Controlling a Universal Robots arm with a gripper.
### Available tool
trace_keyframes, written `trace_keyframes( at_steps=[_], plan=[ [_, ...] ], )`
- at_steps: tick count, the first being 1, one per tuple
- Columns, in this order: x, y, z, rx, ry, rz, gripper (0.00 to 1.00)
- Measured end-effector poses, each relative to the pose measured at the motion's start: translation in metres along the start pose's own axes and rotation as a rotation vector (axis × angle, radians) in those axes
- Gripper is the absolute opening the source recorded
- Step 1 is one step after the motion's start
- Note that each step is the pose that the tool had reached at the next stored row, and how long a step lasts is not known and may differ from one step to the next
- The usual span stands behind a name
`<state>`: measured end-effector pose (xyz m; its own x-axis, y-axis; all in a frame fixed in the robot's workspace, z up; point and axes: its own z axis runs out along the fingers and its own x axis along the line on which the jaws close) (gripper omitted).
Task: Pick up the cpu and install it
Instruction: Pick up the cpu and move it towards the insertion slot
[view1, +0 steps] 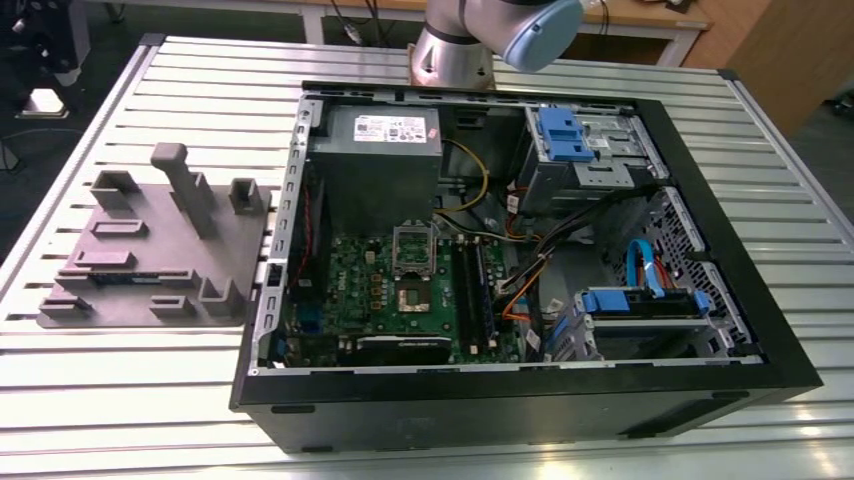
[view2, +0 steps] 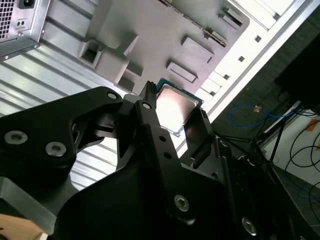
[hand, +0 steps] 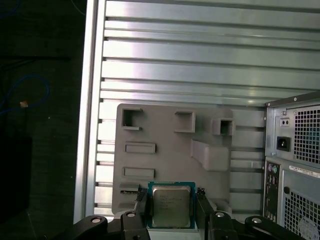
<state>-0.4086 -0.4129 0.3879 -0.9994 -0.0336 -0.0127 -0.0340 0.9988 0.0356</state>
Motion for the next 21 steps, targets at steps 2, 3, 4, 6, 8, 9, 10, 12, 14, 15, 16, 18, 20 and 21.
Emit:
trace_keyframes(
  at_steps=[2, 3, 4, 6, 8, 9, 10, 12, 14, 15, 16, 18, 20, 21],
  plan=[
    [-0.0001, 0.0, 0.0, 0.0, 0.0, 0.0, 0.47],
    [-0.0002, 0.0, 0.0, 0.0, 0.0001, 0.0, 0.47],
    [-0.0003, 0.0, 0.0, 0.0001, 0.0001, 0.0, 0.47],
    [-0.0003, 0.0, -0.0003, 0.0001, 0.0001, 0.0, 0.47],
    [-0.0004, 0.0001, -0.0021, 0.0001, 0.0002, 0.0, 0.47],
    [-0.0004, 0.0001, -0.0034, 0.0002, 0.0002, 0.0, 0.47],
    [-0.0004, 0.0001, -0.0045, 0.0001, 0.0001, 0.0, 0.47],
    [-0.0004, 0.0001, -0.0049, -0.0001, -0.0003, 0.0, 0.47],
    [-0.0013, 0.0001, -0.0052, 0.0001, 0.0001, 0.0, 0.47],
    [-0.0023, 0.0, -0.0052, 0.0, 0.0001, 0.0, 0.47],
    [-0.0037, 0.0, -0.0051, 0.0, 0.0, 0.0, 0.47],
    [-0.007, -0.0001, -0.0051, 0.0, 0.0, 0.0, 0.47],
    [-0.0096, -0.0002, -0.005, 0.0, 0.0, 0.0, 0.47],
    [-0.0104, -0.0002, -0.005, 0.0, 0.0, 0.0, 0.47]
  ],
)
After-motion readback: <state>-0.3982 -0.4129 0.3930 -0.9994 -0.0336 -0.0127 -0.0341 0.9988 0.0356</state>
